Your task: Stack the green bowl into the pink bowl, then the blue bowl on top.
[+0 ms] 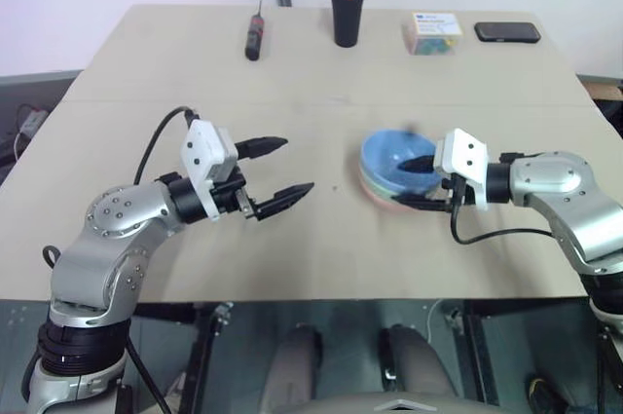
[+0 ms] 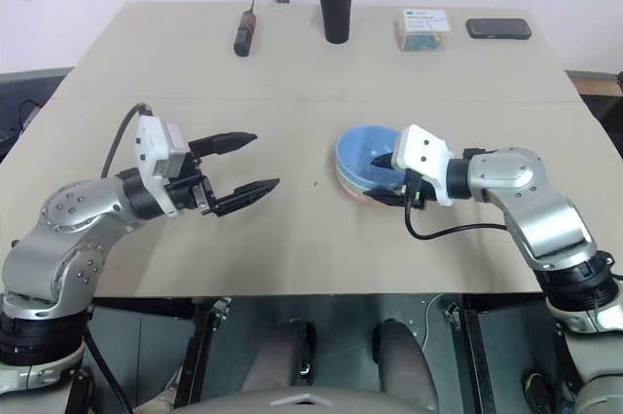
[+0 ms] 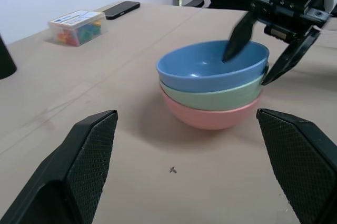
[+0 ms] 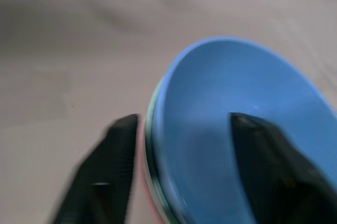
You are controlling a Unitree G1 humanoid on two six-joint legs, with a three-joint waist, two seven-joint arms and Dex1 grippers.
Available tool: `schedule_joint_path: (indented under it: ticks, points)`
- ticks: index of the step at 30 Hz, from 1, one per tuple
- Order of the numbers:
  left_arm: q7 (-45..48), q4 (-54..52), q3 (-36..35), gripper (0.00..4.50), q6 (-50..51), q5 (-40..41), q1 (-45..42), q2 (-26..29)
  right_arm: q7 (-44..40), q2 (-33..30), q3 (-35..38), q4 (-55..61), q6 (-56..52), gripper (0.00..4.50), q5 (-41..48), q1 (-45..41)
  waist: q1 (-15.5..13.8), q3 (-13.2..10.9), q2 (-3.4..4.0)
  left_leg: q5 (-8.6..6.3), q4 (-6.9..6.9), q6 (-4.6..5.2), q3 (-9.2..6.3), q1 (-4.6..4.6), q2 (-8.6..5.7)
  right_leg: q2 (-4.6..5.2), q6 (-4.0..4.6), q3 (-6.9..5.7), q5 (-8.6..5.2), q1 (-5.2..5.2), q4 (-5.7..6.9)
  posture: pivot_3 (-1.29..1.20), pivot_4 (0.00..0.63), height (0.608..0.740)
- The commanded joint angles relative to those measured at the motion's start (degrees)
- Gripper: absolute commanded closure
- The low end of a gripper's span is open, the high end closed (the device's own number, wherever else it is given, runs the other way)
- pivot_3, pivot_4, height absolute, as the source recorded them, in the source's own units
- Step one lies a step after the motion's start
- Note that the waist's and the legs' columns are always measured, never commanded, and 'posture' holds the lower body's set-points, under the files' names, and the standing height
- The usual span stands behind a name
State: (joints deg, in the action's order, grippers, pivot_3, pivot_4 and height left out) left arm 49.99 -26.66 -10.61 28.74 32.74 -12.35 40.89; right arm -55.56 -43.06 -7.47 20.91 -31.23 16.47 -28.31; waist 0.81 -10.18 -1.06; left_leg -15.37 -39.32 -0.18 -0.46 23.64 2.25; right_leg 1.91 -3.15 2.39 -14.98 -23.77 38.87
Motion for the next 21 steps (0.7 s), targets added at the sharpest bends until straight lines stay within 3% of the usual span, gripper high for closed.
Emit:
schedule_joint_path:
  ticks: [1,6,9,10,17,21]
  points:
    - [-2.39,-1.47,-0.57,0.00,-4.39,-0.57,1.41,-3.30,5.20,1.38,9.78,8.39,-2.12,1.02,4.64,4.42,-0.11,0.00,0.00,0.00,0.00,0.00,0.00,-0.01,0.00,0.00,0.00,0.00,0.00,0.00,0.01,0.00,0.150,0.740]
    - [-2.60,-0.96,-0.46,0.00,-6.41,-3.18,3.74,-3.03,4.68,-1.06,18.91,14.93,-6.07,1.02,11.11,15.94,-0.58,0.02,-0.04,0.00,0.01,0.00,-0.04,0.04,-0.03,0.04,0.00,-0.04,0.00,0.05,-0.06,0.00,0.150,0.740]
    - [-0.31,-0.53,-3.50,0.00,-7.10,-1.33,6.66,-1.87,4.07,-1.48,27.31,12.97,-5.85,0.13,14.23,22.88,-0.40,0.03,-0.04,0.00,0.00,0.01,-0.01,-0.06,-0.03,0.03,0.00,-0.02,0.00,0.12,-0.04,0.00,0.150,0.740]
    - [0.39,-0.43,-4.72,0.00,-6.86,-0.16,7.47,-1.42,2.83,-2.72,29.00,12.61,-4.73,0.06,13.68,25.54,-0.34,0.03,-0.03,0.00,0.02,0.01,0.01,-0.12,-0.03,0.02,0.00,0.00,0.00,0.16,-0.01,0.00,0.150,0.740]
    - [7.95,-3.32,-14.31,0.00,-0.72,12.43,15.18,4.11,-2.18,-6.78,39.96,12.42,-1.86,0.06,14.44,35.91,0.08,0.04,-0.02,-0.01,0.05,0.01,0.12,-0.24,0.04,-0.03,-0.01,0.09,-0.01,0.19,0.00,0.00,0.150,0.740]
    - [5.31,-3.51,-14.95,0.00,-0.35,10.00,16.57,5.98,-3.50,-7.80,42.10,12.20,-0.70,0.06,15.48,37.50,-0.14,0.03,-0.04,-0.01,0.10,0.01,0.18,-0.64,0.03,-0.03,-0.01,0.13,-0.04,0.57,-0.04,0.00,0.150,0.740]
